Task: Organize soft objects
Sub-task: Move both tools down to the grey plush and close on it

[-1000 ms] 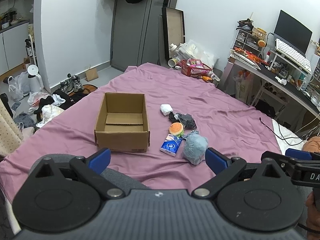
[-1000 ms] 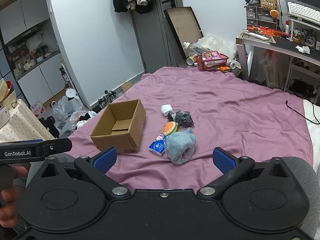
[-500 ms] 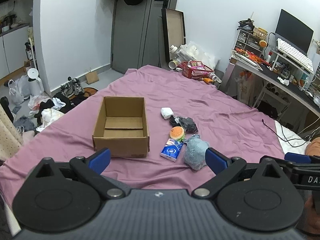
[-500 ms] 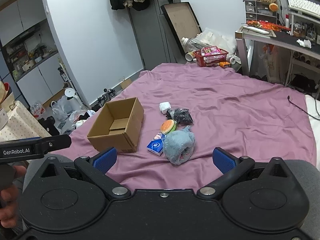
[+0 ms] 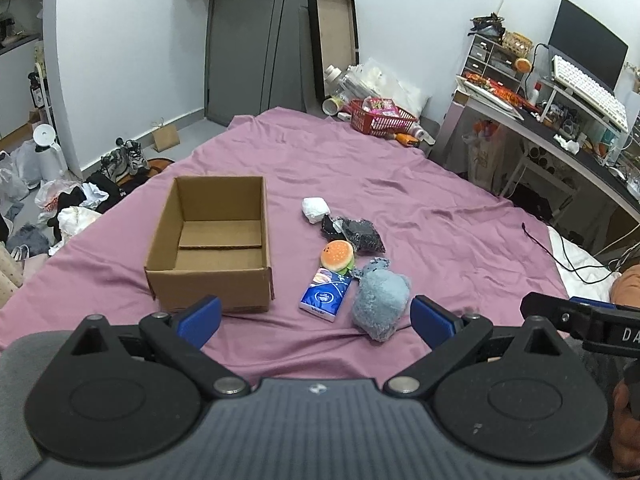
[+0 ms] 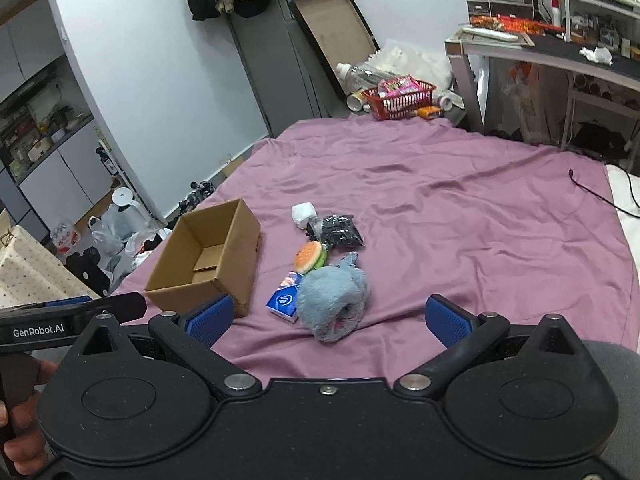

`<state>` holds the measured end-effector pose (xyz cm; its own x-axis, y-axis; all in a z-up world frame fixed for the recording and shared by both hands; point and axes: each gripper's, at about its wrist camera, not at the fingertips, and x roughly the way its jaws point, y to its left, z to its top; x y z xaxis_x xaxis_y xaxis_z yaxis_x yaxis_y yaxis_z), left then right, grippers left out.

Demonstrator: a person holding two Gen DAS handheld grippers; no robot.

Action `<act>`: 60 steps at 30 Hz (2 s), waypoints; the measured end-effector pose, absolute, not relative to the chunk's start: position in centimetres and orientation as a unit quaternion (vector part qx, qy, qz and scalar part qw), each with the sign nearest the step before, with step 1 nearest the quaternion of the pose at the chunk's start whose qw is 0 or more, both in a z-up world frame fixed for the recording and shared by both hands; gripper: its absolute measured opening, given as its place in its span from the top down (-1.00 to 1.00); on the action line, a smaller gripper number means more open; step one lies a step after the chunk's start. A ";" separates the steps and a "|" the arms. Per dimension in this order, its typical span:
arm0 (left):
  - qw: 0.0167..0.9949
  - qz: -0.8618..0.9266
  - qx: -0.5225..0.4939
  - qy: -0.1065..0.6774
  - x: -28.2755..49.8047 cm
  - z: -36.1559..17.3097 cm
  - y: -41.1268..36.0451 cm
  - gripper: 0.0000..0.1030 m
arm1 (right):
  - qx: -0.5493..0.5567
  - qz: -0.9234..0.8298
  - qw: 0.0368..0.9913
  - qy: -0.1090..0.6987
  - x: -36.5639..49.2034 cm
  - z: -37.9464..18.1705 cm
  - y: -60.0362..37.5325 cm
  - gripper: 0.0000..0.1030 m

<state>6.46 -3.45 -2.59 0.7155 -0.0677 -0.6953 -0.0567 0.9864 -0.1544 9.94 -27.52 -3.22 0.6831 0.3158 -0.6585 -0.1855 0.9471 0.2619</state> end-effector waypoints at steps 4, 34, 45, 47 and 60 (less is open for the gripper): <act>0.917 -0.008 -0.088 0.388 7.9 -3.5 -3.6 -0.93 | 0.097 0.131 0.910 0.382 11.3 -3.8 -28.0 -1.00; 0.885 -0.042 -0.088 0.456 16.5 -12.0 -7.9 -0.87 | 0.183 0.087 0.865 0.460 18.7 -10.5 -28.3 -0.92; 0.866 -0.067 -0.106 0.485 18.4 -15.6 -9.1 -0.82 | 0.224 0.083 0.850 0.469 20.8 -12.8 -28.3 -0.82; 0.862 -0.072 -0.108 0.490 18.7 -16.4 -9.6 -0.82 | 0.228 0.080 0.848 0.472 21.1 -13.1 -28.3 -0.82; 0.865 -0.053 -0.115 0.485 20.0 -18.0 -8.8 -0.28 | 0.290 0.111 0.809 0.499 23.1 -15.7 -28.2 -0.23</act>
<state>20.04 -8.84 -18.02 0.5239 -0.2036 -0.8271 -0.0202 0.9678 -0.2511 23.14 -28.18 -15.66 0.4773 0.4688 -0.7432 0.1101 0.8072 0.5799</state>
